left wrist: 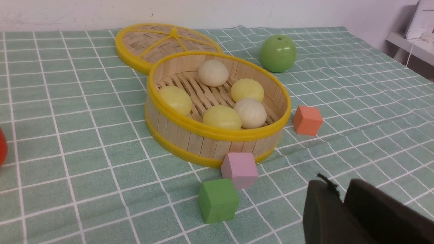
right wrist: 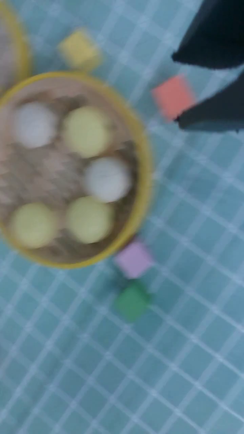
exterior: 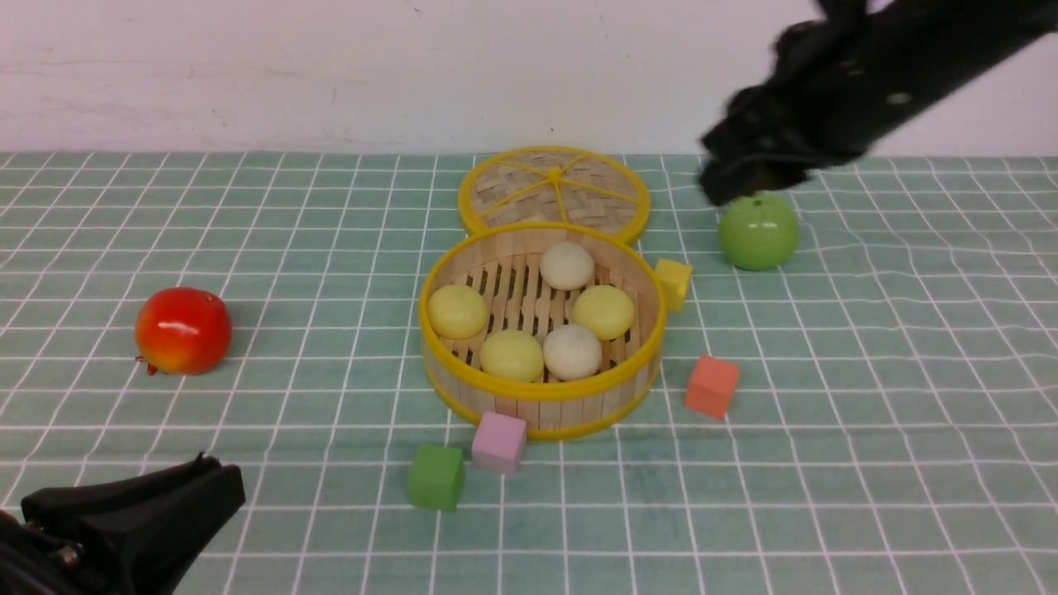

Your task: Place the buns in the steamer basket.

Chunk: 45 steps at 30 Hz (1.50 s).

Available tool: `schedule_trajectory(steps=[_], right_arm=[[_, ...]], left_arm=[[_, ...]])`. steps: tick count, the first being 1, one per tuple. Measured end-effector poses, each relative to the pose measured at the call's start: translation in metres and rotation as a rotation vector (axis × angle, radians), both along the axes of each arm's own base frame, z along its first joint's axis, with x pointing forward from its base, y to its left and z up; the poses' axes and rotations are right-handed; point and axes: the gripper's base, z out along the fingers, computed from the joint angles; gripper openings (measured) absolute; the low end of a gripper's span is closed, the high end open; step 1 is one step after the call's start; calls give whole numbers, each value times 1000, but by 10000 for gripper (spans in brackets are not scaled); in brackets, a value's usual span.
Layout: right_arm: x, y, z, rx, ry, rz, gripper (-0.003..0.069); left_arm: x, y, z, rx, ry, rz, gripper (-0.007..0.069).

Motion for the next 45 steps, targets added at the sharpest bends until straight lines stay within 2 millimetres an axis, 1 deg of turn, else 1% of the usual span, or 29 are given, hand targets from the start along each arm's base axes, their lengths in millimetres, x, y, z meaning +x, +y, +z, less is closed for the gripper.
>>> schedule_trajectory(steps=[3,4,5,6,7,10,12,13,14,15,16,17,18,19,20,23,24,29,31,33,34,35,36,37,38,39,41,44,45], right_arm=[[-30,-15,6,-6,45,-72,67],[-32,-16,6,-5,46,-76,62],[-47,-23,4,0,67,-108,26],[-54,-26,2,1,75,-120,15],[-65,-31,-1,2,86,-137,6],[-83,-39,-4,5,97,-157,2],[-115,-52,-9,9,92,-172,2],[-117,-53,-9,9,92,-172,2],[-126,-57,-9,10,91,-173,2],[-145,-64,-10,10,94,-171,3],[-153,-67,-10,11,96,-171,4],[-157,-69,-10,11,95,-170,4],[-169,-73,-9,16,84,-169,5],[-177,-76,-7,23,70,-167,6],[-178,-77,-6,24,67,-167,6],[-200,-86,4,59,-3,-165,7],[-202,-87,5,63,-10,-164,7],[-232,-101,14,97,-109,-174,12],[-244,-109,13,89,-156,-204,13],[-249,-114,8,78,-186,-234,13],[-257,-121,-7,72,-260,-280,13],[-259,-124,-19,77,-308,-303,14],[-260,-124,-21,81,-316,-305,14],[-262,-126,-43,92,-377,-339,14],[-262,-128,-58,97,-408,-360,14],[-261,-129,-83,104,-450,-381,14],[-260,-131,-116,112,-506,-419,14],[-260,-135,-182,107,-543,-472,8],[-260,-135,-189,108,-548,-475,7]], left_arm=[[0,0,0,0,1,0,92],[0,0,0,0,1,0,92],[0,0,0,0,1,0,92],[0,0,0,0,1,0,92],[0,0,0,0,1,0,92],[0,0,0,0,1,0,93],[0,0,0,0,1,0,95],[0,0,0,0,1,0,95],[0,0,0,0,1,0,97],[0,0,0,0,1,0,99],[0,0,0,0,1,0,100],[0,0,0,0,1,0,100],[0,0,0,0,1,0,102],[0,0,0,0,1,0,103],[0,0,0,0,1,0,103],[0,0,0,0,1,0,107],[0,0,0,0,1,0,107],[0,0,0,0,1,0,113],[0,0,0,0,1,0,113],[0,0,0,0,1,0,113],[0,0,0,0,1,0,113],[0,0,0,0,1,0,113],[0,0,0,0,1,0,113],[0,0,0,0,1,0,114],[0,0,0,0,1,0,115],[0,0,0,0,1,0,117],[0,0,0,0,1,0,120],[0,0,0,0,1,0,125],[0,0,0,0,1,0,125]])
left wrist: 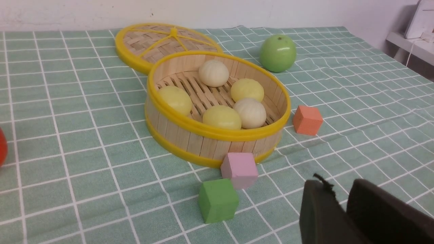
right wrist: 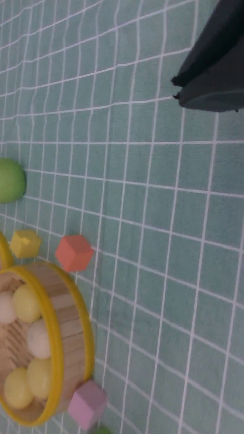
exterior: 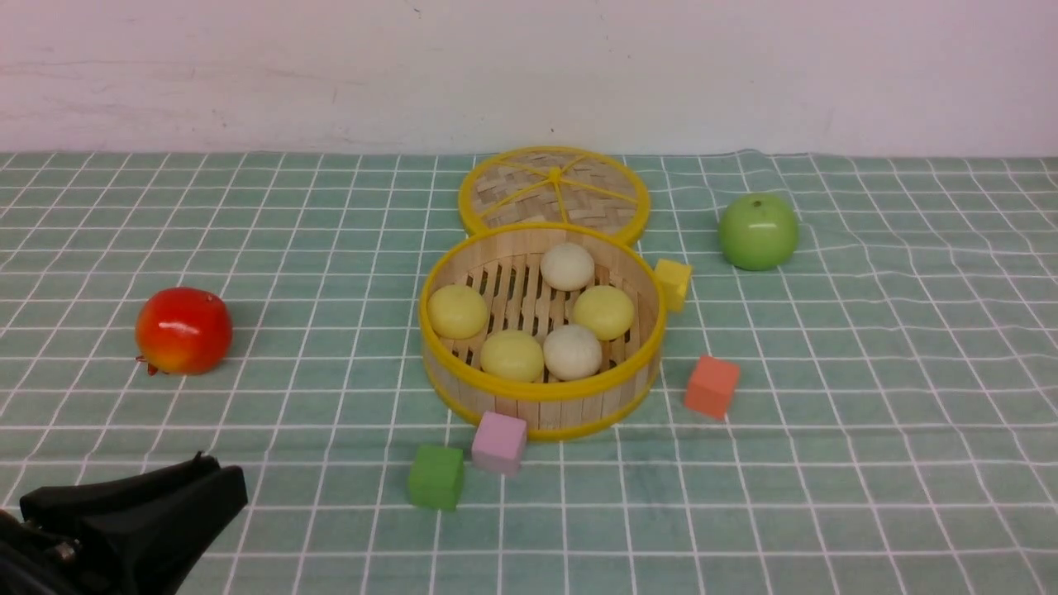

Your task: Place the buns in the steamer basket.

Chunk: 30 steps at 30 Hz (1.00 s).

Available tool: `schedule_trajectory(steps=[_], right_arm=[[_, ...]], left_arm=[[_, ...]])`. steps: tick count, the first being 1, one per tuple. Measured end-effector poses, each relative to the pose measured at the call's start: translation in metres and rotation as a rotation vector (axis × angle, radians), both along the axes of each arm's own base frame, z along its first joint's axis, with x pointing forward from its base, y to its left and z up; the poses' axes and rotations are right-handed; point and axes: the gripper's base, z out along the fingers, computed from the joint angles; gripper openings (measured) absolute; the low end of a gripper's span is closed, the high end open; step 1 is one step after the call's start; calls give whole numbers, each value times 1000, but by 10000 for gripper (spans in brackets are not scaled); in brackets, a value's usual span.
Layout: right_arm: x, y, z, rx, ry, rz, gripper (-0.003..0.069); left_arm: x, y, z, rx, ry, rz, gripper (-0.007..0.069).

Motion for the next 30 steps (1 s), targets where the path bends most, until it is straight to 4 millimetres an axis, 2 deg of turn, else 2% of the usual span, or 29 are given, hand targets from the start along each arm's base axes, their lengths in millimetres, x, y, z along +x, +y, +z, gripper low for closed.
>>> schedule_trajectory(steps=[1,3,30], right_arm=[[1,-1,-24,-2,-10,-19,1],[2,-2,-43,-9,-3,-34,-1],[4,-3,-42,-23,-46,-44,-1]], left_arm=[[0,0,0,0,0,0,127],[0,0,0,0,0,0,127],[1,-1,-2,9,17,-3,155]])
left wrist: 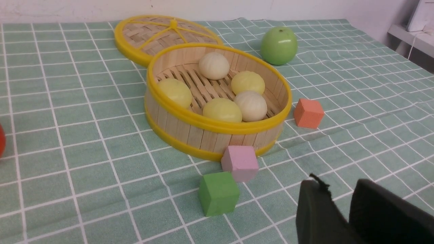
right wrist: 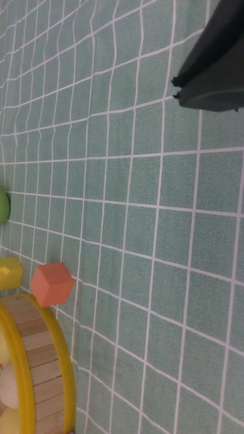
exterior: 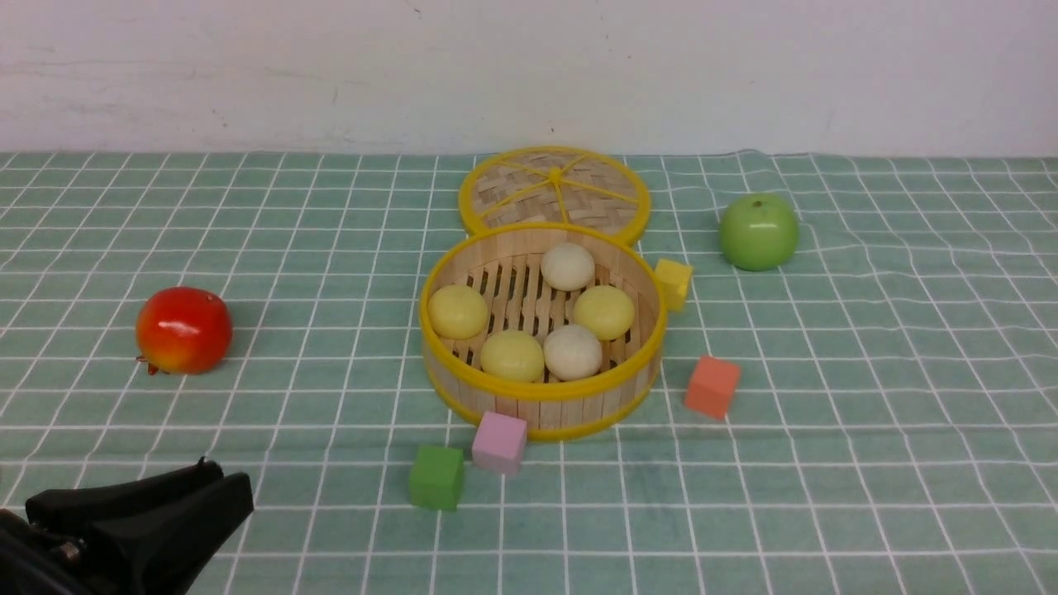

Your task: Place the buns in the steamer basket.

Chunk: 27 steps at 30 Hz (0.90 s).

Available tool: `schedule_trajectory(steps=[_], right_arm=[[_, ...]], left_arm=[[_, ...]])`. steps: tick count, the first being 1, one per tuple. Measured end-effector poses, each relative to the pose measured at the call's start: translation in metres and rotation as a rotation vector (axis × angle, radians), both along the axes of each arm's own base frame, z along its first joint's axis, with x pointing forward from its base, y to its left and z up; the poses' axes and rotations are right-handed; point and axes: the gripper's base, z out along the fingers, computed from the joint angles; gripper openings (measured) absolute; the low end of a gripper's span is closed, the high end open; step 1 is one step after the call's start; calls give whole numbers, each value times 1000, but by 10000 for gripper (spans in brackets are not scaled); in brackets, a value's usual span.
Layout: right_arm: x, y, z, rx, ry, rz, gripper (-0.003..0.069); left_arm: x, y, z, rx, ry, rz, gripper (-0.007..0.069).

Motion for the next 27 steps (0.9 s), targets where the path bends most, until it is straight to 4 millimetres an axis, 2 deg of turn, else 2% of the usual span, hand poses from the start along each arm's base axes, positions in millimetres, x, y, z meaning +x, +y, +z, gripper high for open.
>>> schedule_trajectory(steps=[11,15,19,21,22,23,25,26,27], right_arm=[[0,0,0,0,0,0,3],[0,0,0,0,0,0,8],[0,0,0,0,0,0,10],[0,0,0,0,0,0,11],[0,0,0,0,0,0,13],[0,0,0,0,0,0,13],[0,0,0,0,0,0,13],[0,0,0,0,0,0,13],[0,0,0,-1,-2,0,17]], left_arm=[[1,1,3,-11,-32,15,158],[-2,15,6,-31,-111,112,157],[-17,36,0,-61,-178,262,88],[-27,44,-10,-46,-205,326,31],[-34,50,-24,-30,-208,391,-14],[-35,51,-28,-25,-211,398,-14],[-43,55,-58,-19,-180,467,-14],[-43,56,-60,-22,-174,475,-14],[-44,57,-74,-7,-85,495,-14]])
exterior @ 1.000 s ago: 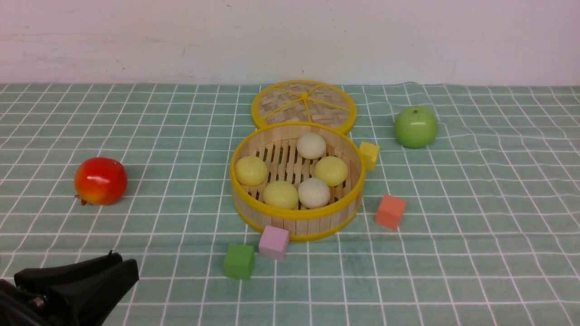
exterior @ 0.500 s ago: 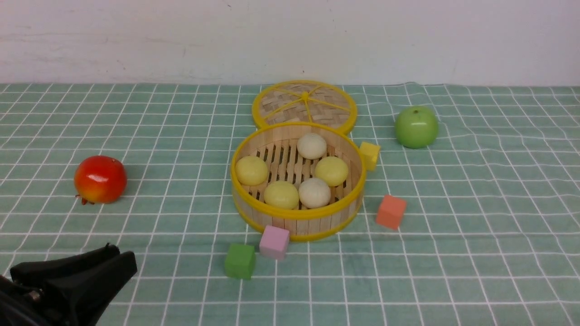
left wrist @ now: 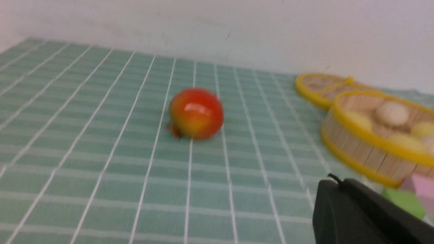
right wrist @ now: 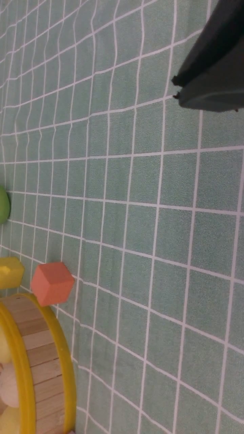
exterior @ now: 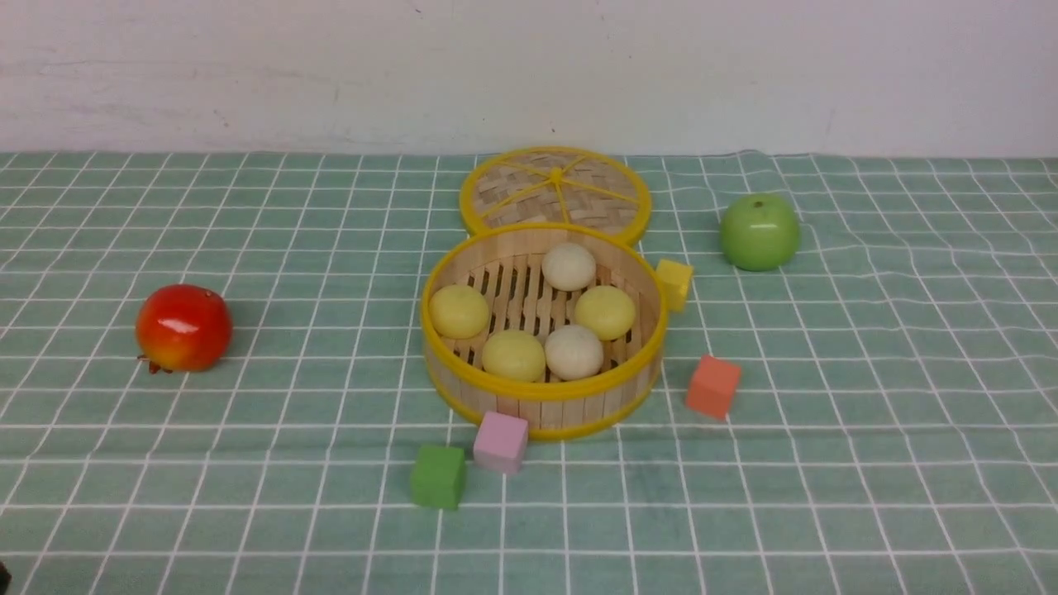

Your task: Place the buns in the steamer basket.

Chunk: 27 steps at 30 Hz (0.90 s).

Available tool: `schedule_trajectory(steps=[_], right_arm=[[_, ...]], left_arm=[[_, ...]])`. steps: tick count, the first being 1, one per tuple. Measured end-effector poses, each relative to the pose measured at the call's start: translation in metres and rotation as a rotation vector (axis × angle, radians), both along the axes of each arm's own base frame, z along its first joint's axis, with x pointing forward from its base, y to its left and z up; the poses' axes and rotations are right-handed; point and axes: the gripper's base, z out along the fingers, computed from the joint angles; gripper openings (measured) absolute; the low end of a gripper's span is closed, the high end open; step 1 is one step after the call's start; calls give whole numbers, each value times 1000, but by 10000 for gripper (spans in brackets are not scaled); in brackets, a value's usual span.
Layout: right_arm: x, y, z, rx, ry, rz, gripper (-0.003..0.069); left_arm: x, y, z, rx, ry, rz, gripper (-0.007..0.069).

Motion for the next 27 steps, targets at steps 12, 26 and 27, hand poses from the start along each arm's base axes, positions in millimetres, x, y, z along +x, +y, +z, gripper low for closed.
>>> schedule_trajectory(steps=[12,26,27], right_arm=[[0,0,0,0,0,0,31],[0,0,0,-3,0,0,50],[0,0,0,-3,0,0,51]], left_arm=[[-4,1,-21,-30,201,23,-14],[-4,1,-21,-30,201,23,-14],[-4,1,-21,-30,201,23,-14]])
